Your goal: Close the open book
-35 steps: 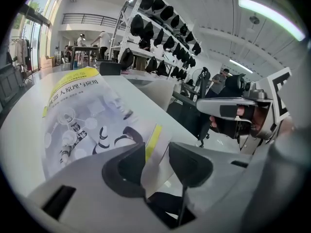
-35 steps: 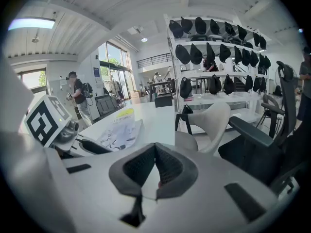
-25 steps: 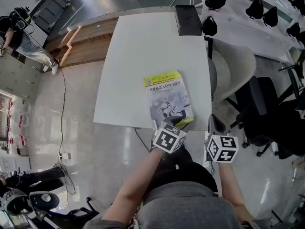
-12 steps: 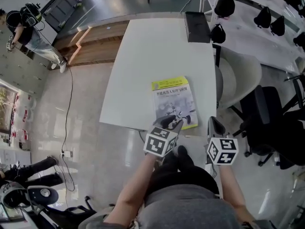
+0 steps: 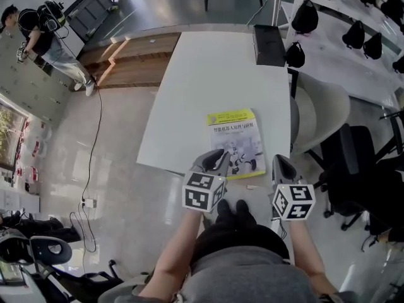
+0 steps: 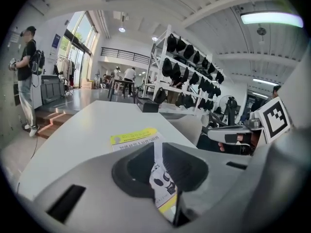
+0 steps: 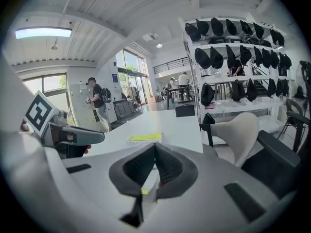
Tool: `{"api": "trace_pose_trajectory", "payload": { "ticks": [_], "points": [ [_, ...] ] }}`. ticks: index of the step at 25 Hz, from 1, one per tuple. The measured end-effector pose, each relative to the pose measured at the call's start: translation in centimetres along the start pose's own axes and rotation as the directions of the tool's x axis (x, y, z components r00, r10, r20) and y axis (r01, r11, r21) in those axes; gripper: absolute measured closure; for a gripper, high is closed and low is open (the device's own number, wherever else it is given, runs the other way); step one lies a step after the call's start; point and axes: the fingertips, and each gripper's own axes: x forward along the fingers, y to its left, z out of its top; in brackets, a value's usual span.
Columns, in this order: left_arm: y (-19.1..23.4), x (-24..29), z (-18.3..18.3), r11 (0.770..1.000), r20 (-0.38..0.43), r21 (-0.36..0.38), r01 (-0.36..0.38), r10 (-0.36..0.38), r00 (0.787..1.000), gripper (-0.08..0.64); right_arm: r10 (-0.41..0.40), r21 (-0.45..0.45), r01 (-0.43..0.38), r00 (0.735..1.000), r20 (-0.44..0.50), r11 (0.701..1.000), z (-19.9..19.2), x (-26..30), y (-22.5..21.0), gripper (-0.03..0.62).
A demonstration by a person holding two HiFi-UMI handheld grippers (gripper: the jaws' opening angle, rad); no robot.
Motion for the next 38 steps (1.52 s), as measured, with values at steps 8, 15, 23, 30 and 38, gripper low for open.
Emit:
{"api": "trace_pose_trajectory", "payload": {
  "ticks": [8,15,23,30,38],
  "points": [
    [3.1,-2.7,1.5,0.993,0.088,-0.015,-0.117,0.118,0.989,0.547,0.056,-0.023,-0.055,0.998,0.022,0.998,1.4,0.6,1.6,0.588],
    [5.2,-4.9,2.5,0.981,0.146,-0.041,-0.192,0.196,0.970,0.552,0.073,-0.064,-0.070,0.997,0.034,0.995,2.3,1.1,2.4,0.588],
    [6.5,-5.8,2.7,0.970,0.164,-0.060,-0.236,0.243,0.956,0.552,0.110,-0.068,-0.106,0.993,0.049,0.992,3.2,1.7,3.1,0.589],
    [7.3,-6.1,3.0,0.965,0.178,-0.088,-0.246,0.258,0.950,0.552,0.135,-0.073,-0.132,0.990,0.045,0.989,3.4,2.3,3.7,0.589],
    [8.0,-6.2,2.7,0.963,0.179,-0.104,-0.250,0.265,0.948,0.552,0.132,-0.082,-0.129,0.991,0.035,0.988,3.3,2.6,3.9,0.589]
  ]
}}
